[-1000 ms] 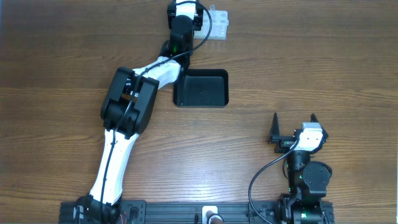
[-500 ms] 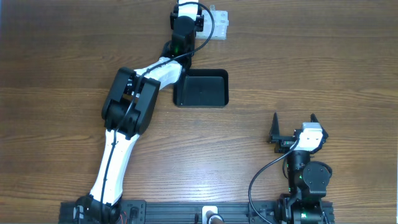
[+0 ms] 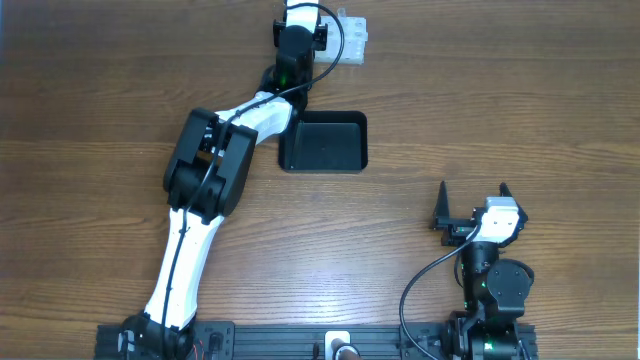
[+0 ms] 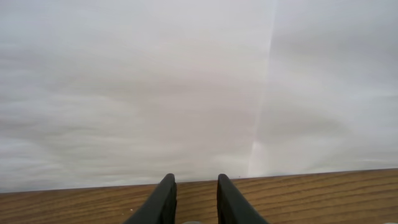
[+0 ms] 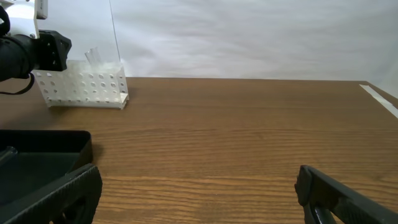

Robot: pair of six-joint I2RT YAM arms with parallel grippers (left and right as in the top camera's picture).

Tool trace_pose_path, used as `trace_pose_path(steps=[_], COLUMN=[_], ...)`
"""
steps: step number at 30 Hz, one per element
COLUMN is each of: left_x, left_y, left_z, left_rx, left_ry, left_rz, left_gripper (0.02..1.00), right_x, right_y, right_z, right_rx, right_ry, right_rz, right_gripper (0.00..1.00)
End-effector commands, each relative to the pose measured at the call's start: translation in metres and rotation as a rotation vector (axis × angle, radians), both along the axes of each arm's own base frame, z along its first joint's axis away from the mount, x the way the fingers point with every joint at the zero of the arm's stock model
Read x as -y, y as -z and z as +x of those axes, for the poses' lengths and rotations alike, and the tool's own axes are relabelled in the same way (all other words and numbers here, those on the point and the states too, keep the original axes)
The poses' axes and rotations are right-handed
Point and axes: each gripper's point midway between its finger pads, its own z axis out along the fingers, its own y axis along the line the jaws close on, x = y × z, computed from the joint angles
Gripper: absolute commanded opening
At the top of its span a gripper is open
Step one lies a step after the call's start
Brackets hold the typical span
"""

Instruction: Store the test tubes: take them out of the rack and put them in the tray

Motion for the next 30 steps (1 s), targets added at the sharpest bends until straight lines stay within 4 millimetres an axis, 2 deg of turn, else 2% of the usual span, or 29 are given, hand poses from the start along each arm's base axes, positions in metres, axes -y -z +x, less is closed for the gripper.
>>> trace_pose_path(steps=[1, 20, 26, 30], left_x=[0.003, 0.002, 0.0, -0.004], left_y=[-0.034, -0.04, -0.055, -0.078], left_z=[0.001, 0.001, 0.0, -0.001], left_rx=[0.057, 0.079, 0.098, 0.13], left_ry=[0.008, 0.007, 0.004, -0.001], left_rz=[-0.02, -0.03, -0.038, -0.053], left_gripper=[0.202, 0.086, 0.04, 0.04], right_x=[0.003, 0.003, 0.003, 0.003], right_y=[0.004, 0.004, 0.004, 0.004], right_z=[0.0, 0.0, 0.0, 0.0], right_rx=[-0.009, -0.009, -0.009, -0.009], right_ry=[0.016, 0.016, 0.016, 0.016], right_rz=[0.004, 0.004, 0.004, 0.004], right_gripper=[0.991, 0.991, 0.993, 0.993])
